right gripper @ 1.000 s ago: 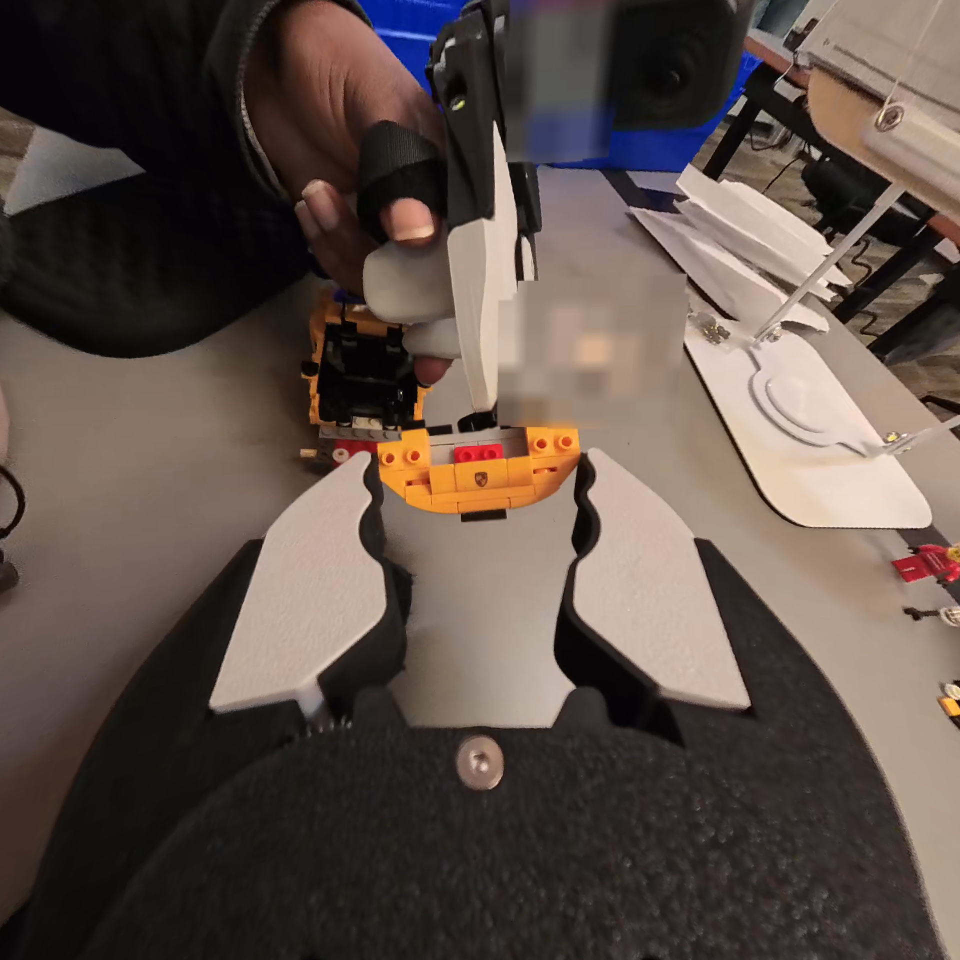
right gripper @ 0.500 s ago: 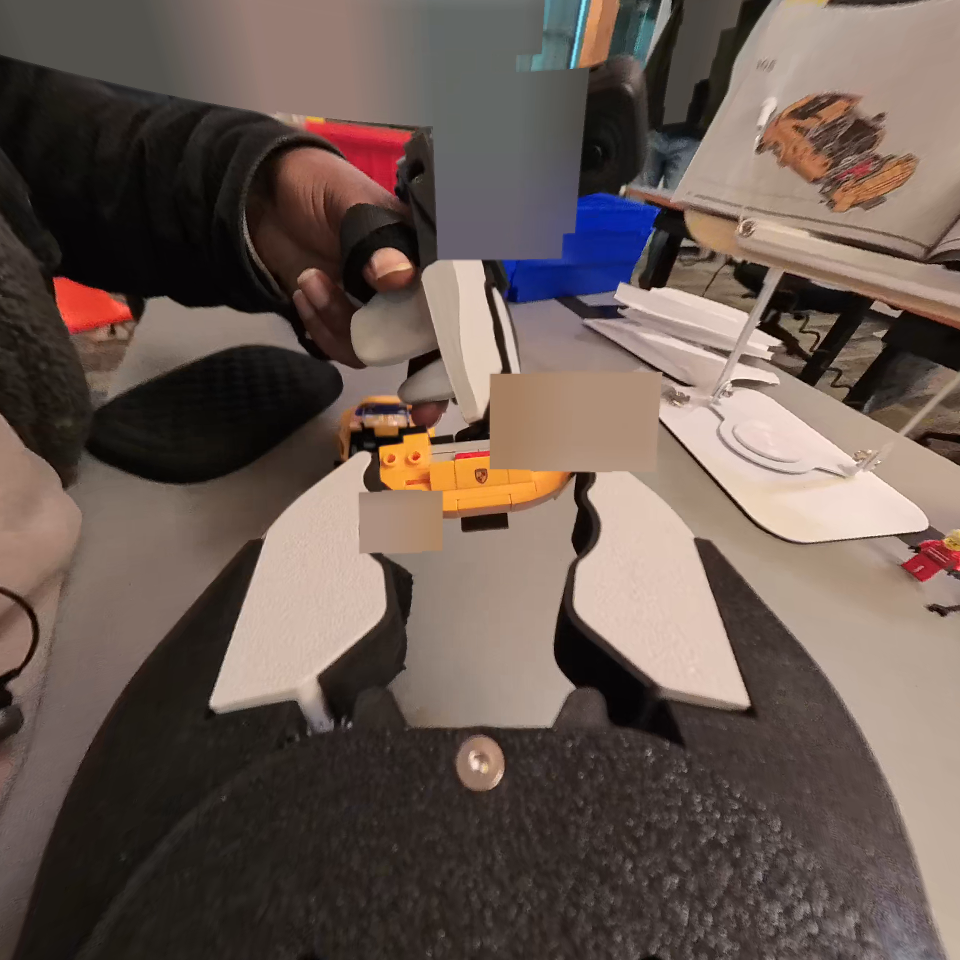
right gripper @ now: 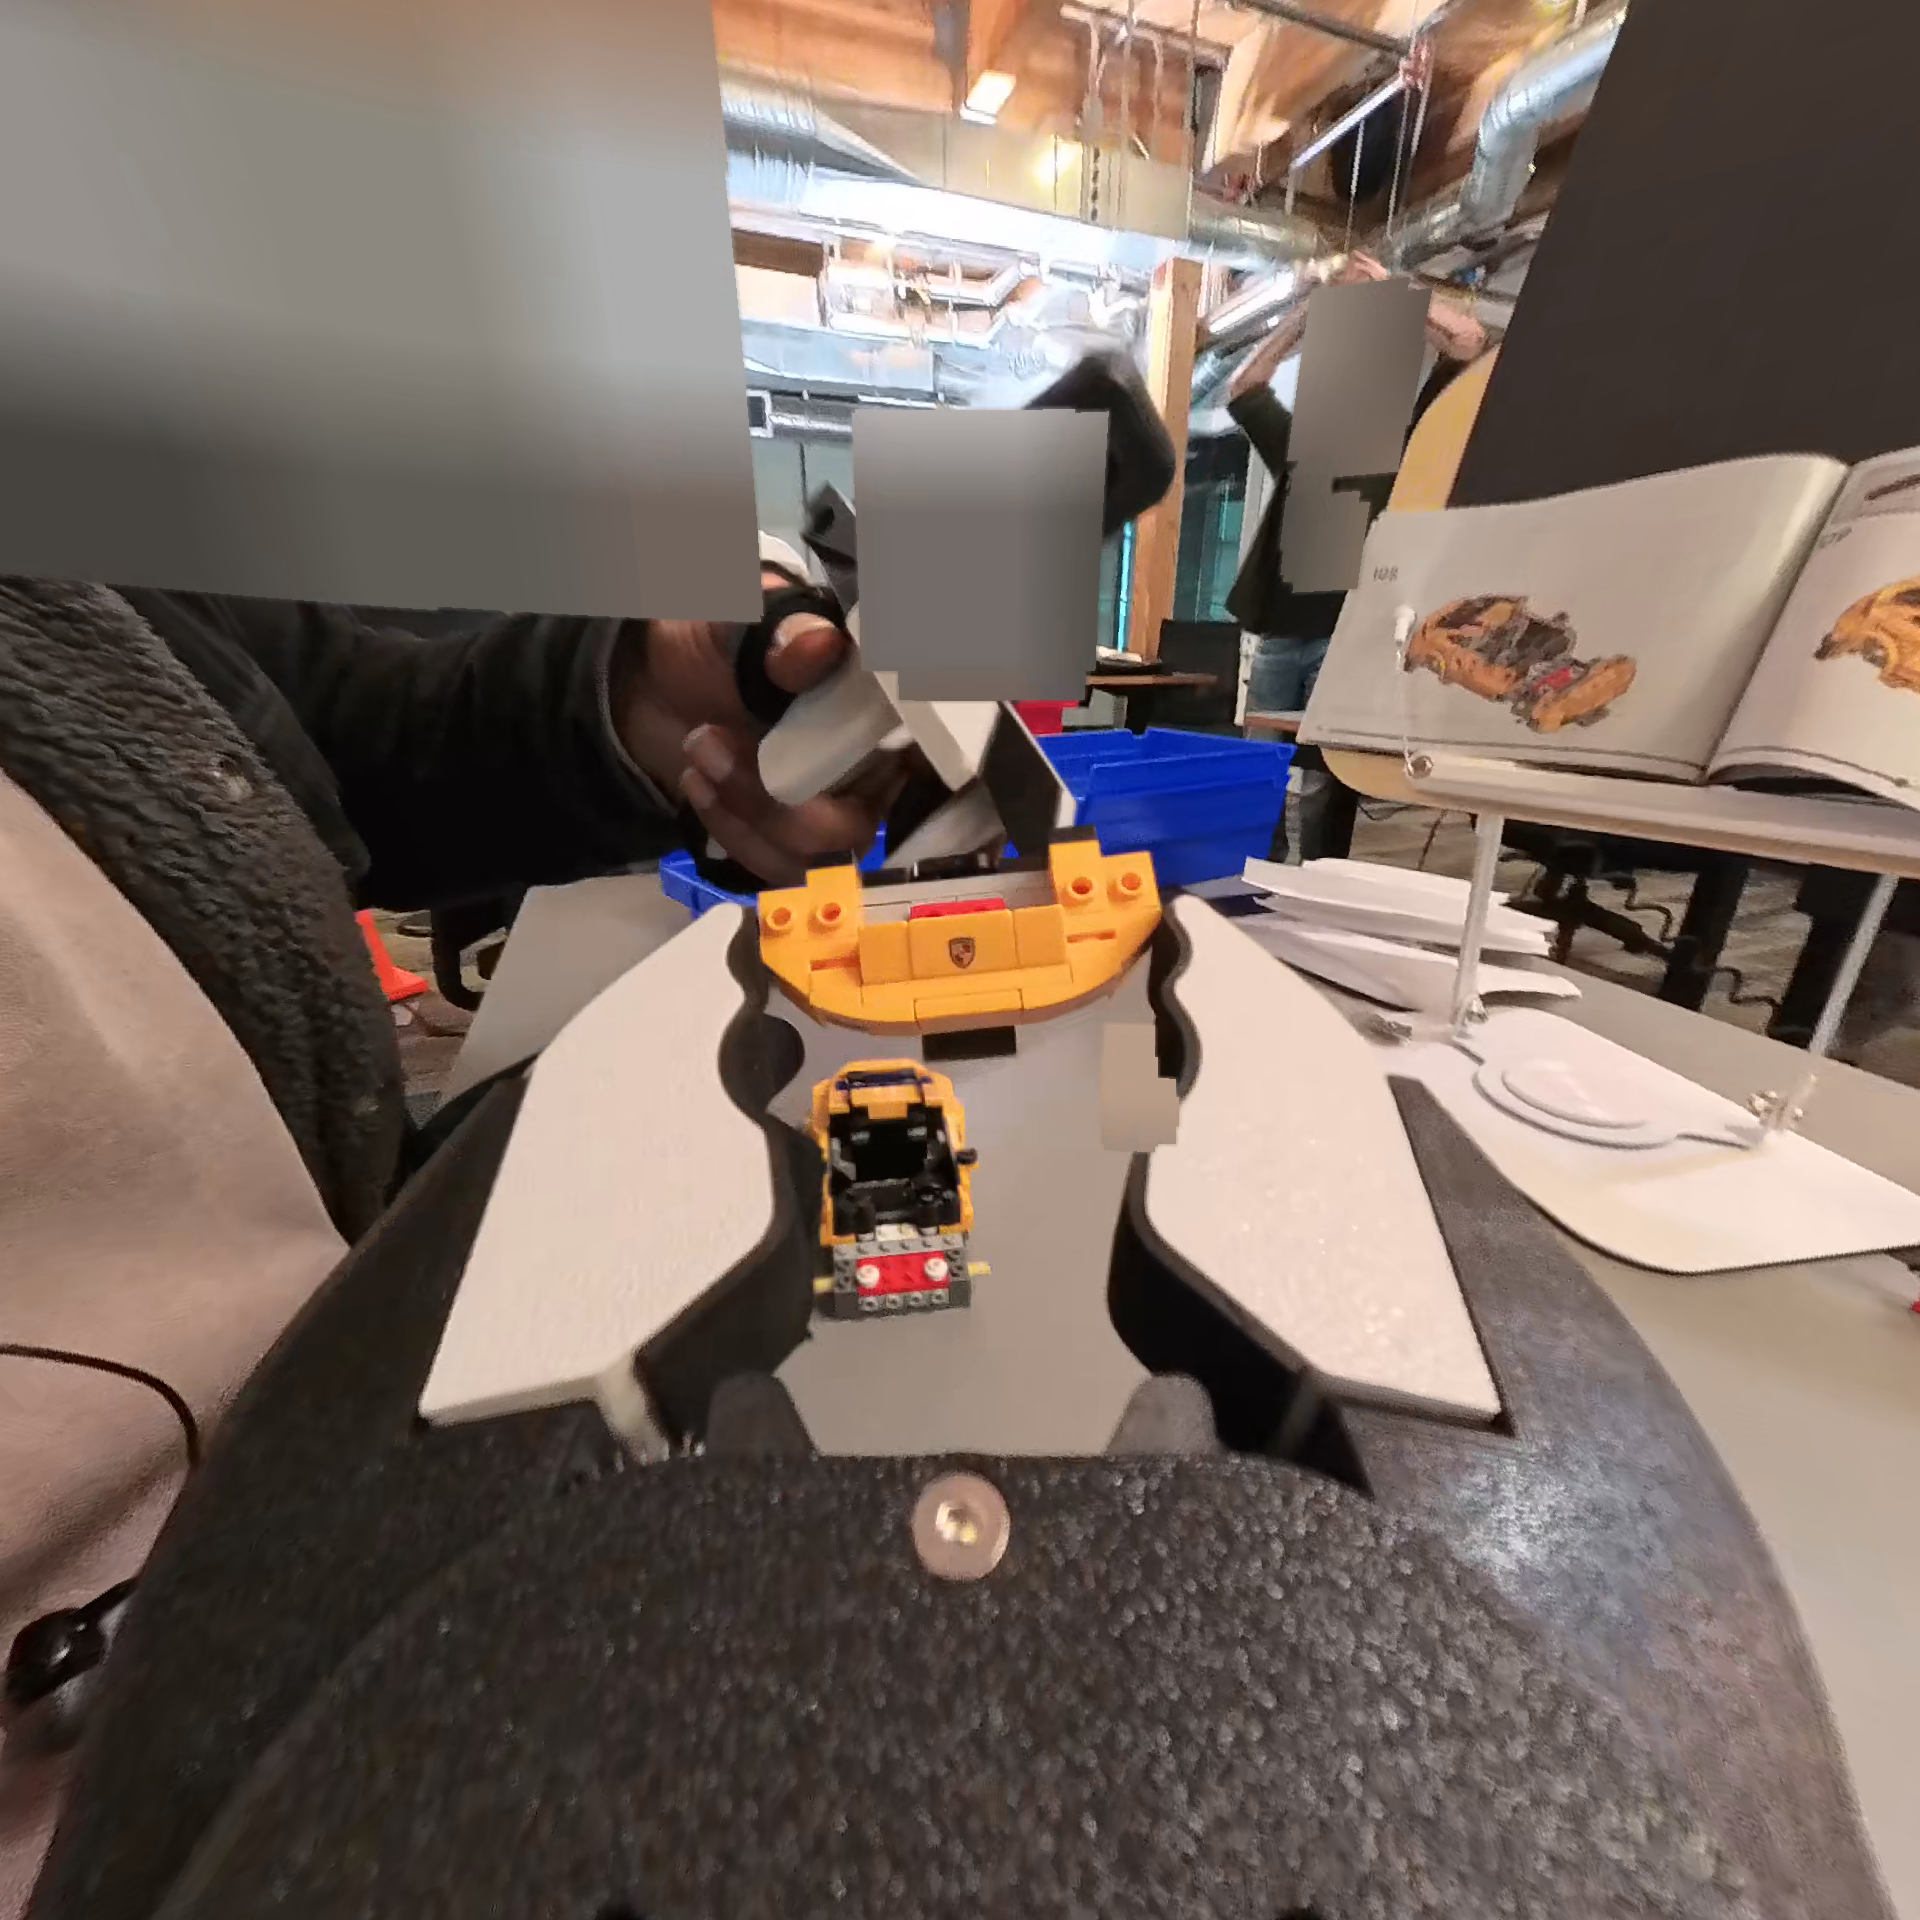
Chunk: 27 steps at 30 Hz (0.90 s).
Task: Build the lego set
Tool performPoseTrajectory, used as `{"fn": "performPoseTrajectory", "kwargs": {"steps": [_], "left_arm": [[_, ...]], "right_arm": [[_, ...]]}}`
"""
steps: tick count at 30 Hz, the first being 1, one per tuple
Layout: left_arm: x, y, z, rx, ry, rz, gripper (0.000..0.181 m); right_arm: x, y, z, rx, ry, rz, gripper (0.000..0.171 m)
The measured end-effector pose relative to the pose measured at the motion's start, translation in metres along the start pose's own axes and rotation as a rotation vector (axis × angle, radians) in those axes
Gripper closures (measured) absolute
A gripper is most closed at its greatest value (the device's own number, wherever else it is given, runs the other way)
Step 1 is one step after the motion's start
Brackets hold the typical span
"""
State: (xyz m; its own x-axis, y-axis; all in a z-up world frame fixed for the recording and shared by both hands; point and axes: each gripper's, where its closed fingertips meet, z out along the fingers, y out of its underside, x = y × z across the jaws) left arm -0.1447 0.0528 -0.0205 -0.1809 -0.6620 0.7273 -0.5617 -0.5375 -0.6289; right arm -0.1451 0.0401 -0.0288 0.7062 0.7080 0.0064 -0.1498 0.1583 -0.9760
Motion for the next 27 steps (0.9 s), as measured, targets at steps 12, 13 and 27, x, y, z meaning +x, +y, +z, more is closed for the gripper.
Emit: {"fn": "performPoseTrajectory", "kwargs": {"steps": [12, 13, 27], "left_arm": [[0.011, 0.024, 0.013, 0.012, 0.228, -0.171, 0.155], [0.01, 0.024, 0.012, 0.011, 0.23, -0.17, 0.156], [0.006, 0.027, 0.008, 0.014, 0.242, -0.193, 0.155]], "right_arm": [[-0.019, -0.006, 0.001, 0.025, -0.077, -0.023, 0.1], [-0.019, -0.006, 0.001, 0.021, -0.077, -0.028, 0.1], [-0.016, 0.002, 0.006, -0.015, -0.072, -0.039, 0.1]]}}
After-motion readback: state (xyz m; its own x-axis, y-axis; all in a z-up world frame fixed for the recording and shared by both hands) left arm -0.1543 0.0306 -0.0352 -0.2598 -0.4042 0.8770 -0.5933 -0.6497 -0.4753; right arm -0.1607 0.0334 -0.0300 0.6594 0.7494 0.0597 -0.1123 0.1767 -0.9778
